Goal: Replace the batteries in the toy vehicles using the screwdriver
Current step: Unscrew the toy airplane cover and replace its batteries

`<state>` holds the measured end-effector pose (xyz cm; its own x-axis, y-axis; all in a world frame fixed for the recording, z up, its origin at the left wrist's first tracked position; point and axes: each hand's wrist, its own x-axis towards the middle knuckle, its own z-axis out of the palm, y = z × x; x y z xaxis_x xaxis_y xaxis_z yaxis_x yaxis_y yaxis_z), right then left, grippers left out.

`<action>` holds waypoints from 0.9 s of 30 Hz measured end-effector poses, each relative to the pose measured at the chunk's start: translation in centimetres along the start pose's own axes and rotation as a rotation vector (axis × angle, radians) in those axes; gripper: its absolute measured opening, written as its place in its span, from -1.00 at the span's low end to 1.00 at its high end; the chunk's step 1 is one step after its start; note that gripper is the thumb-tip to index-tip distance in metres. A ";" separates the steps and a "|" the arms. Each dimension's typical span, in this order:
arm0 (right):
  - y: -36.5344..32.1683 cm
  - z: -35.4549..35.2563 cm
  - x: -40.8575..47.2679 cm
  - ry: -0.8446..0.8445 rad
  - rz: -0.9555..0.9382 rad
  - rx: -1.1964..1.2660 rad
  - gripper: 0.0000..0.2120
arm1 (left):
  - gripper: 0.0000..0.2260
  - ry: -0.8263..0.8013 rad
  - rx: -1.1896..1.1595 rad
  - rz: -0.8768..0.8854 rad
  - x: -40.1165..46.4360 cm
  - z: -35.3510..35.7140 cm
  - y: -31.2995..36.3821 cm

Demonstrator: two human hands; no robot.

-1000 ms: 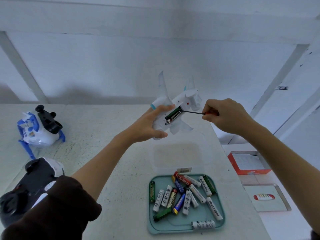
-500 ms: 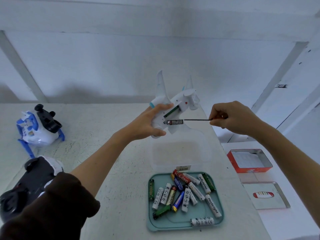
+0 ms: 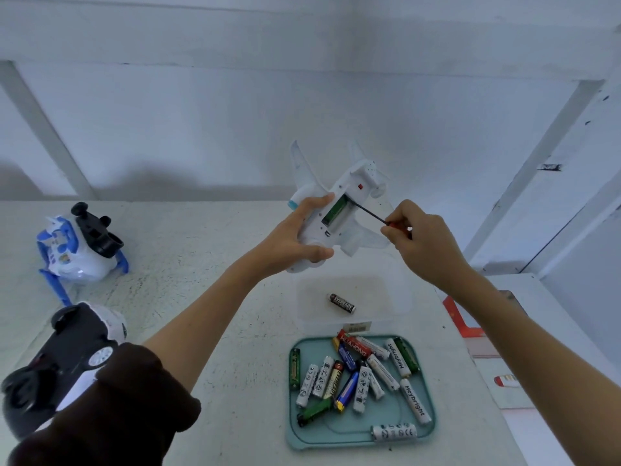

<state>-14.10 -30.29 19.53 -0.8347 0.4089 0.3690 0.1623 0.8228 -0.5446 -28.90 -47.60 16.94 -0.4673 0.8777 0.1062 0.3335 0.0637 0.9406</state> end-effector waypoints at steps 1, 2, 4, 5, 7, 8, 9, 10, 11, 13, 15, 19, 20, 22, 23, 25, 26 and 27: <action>-0.1 0.1 -0.1 0.010 -0.004 0.015 -0.91 | -0.32 0.002 -0.026 -0.003 0.0 0.1 0.1; -0.1 0.3 -0.1 0.017 -0.007 0.030 -0.91 | -0.32 0.007 -0.051 -0.009 0.0 0.2 0.0; 0.0 0.4 -0.2 0.023 -0.002 0.057 -0.91 | -0.34 0.015 -0.079 -0.016 0.0 0.2 -0.1; 0.2 0.4 -0.2 0.018 0.004 0.065 -0.91 | -0.35 0.013 -0.072 -0.017 -0.1 0.1 -0.2; 0.6 0.1 0.0 -0.012 0.026 0.082 -0.91 | -0.36 -0.010 -0.038 -0.020 -0.2 -0.3 -0.3; 0.8 -0.2 0.0 -0.033 0.041 0.097 -0.91 | -0.35 -0.027 -0.025 -0.027 -0.3 -0.4 -0.3; 0.9 -0.5 0.1 -0.050 0.050 0.113 -0.90 | -0.35 -0.041 -0.015 -0.031 -0.3 -0.5 -0.2; 1.0 -0.8 0.2 -0.059 0.055 0.126 -0.89 | -0.35 -0.048 -0.006 -0.030 -0.3 -0.6 -0.2; 1.0 -1.0 0.2 -0.059 0.053 0.136 -0.89 | -0.35 -0.052 0.001 -0.022 -0.3 -0.6 0.0; 1.1 -1.4 0.3 -0.050 0.041 0.147 -0.90 | -0.35 -0.055 0.010 0.004 -0.2 -0.5 0.2; 1.1 -1.7 0.4 -0.045 0.034 0.156 -0.90 | -0.35 -0.060 0.016 0.016 0.0 -0.5 0.5; 1.4 -2.6 0.2 -0.073 0.029 0.143 -0.84 | -0.35 -0.059 0.012 0.016 0.4 -0.4 0.6; 1.6 -2.6 0.0 -0.085 0.026 0.123 -0.82 | -0.35 -0.054 0.014 0.016 0.5 -0.4 0.6; 1.7 -2.5 -0.3 -0.099 0.020 0.081 -0.78 | -0.36 -0.056 0.032 0.026 0.8 -0.4 0.6; 1.8 -2.5 -0.4 -0.099 0.019 0.074 -0.77 | -0.36 -0.059 0.046 0.032 0.9 -0.4 0.6; 1.9 -2.5 -0.5 -0.089 0.018 0.066 -0.75 | -0.36 -0.056 0.076 0.038 1.1 -0.4 0.6; 1.8 -2.6 -0.5 -0.080 0.014 0.061 -0.75 | -0.36 -0.054 0.093 0.040 1.1 -0.5 0.5; 1.9 -2.7 -0.4 -0.069 0.011 0.056 -0.76 | -0.36 -0.054 0.109 0.043 1.1 -0.7 0.4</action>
<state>-12.02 -27.88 20.37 -0.8675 0.3882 0.3111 0.1438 0.7944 -0.5901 -29.82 -46.89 17.68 -0.4067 0.9049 0.1254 0.4404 0.0740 0.8948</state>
